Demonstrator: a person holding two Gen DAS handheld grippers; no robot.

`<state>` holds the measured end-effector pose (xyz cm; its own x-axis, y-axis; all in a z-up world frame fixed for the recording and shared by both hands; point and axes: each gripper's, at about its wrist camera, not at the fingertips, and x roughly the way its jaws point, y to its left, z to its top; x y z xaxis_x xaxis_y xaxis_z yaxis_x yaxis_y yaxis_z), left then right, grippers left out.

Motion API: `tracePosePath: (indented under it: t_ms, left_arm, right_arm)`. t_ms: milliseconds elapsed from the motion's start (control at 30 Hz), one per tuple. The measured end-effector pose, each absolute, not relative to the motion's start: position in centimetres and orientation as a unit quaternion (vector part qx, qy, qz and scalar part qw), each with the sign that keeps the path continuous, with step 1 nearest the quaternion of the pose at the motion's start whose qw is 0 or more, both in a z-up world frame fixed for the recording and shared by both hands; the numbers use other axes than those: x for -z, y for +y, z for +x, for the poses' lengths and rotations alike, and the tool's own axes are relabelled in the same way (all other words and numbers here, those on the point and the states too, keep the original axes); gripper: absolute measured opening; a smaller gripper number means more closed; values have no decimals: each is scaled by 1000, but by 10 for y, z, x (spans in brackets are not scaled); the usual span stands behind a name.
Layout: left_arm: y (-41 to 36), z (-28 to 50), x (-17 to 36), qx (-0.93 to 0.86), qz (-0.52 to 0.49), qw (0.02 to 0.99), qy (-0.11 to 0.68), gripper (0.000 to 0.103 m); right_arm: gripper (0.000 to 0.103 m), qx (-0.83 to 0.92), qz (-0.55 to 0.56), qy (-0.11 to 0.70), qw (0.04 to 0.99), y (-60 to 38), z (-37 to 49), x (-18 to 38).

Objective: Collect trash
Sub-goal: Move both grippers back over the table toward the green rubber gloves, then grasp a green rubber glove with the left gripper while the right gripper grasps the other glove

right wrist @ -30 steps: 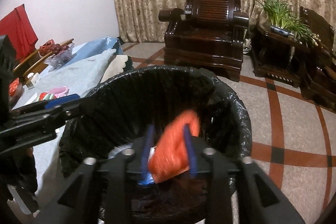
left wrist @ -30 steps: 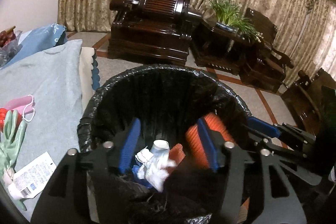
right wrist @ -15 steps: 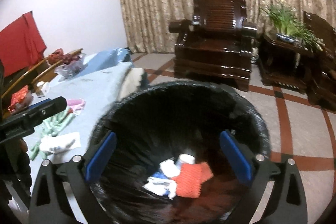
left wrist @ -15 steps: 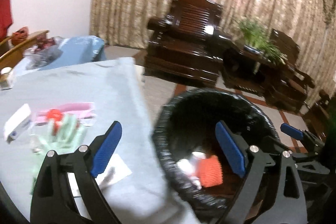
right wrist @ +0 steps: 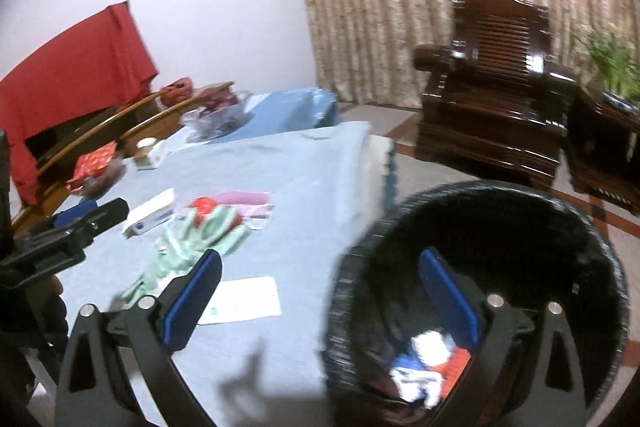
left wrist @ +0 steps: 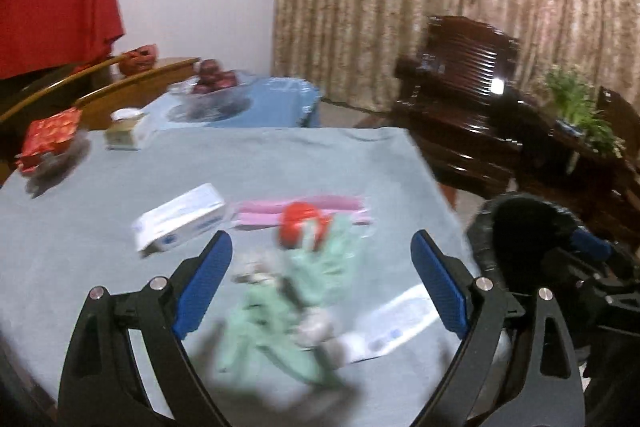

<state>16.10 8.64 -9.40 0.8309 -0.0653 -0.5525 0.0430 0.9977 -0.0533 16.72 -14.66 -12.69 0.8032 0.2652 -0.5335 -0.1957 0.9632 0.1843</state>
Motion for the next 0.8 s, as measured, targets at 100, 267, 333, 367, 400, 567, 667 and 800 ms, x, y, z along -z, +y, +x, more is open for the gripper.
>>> tracePosePath:
  t_ms: [100, 267, 333, 367, 400, 567, 667, 800]
  left_arm:
    - [112, 160, 100, 3, -23, 955, 294, 88]
    - [142, 165, 118, -27, -27, 950, 311, 88]
    - [152, 168, 128, -32, -27, 947, 319, 88]
    - [155, 169, 132, -34, -27, 945, 324, 88]
    - [157, 171, 136, -35, -28, 944, 328, 87]
    - [163, 181, 159, -34, -35, 935, 351, 86]
    - [162, 189, 168, -30, -39, 932, 360, 85]
    - [160, 196, 177, -22, -42, 929, 367, 85]
  right_arm:
    - [97, -142, 52, 291, 945, -121, 176, 130]
    - [97, -162, 43, 295, 941, -91, 189, 137]
    - [97, -167, 40, 299, 939, -83, 196, 141]
    - [97, -168, 40, 300, 938, -79, 200, 144]
    - [97, -169, 40, 302, 937, -76, 202, 146]
    - [95, -178, 40, 312, 932, -60, 219, 159]
    - [93, -183, 39, 319, 929, -52, 229, 166]
    - [91, -185, 41, 327, 926, -46, 241, 175]
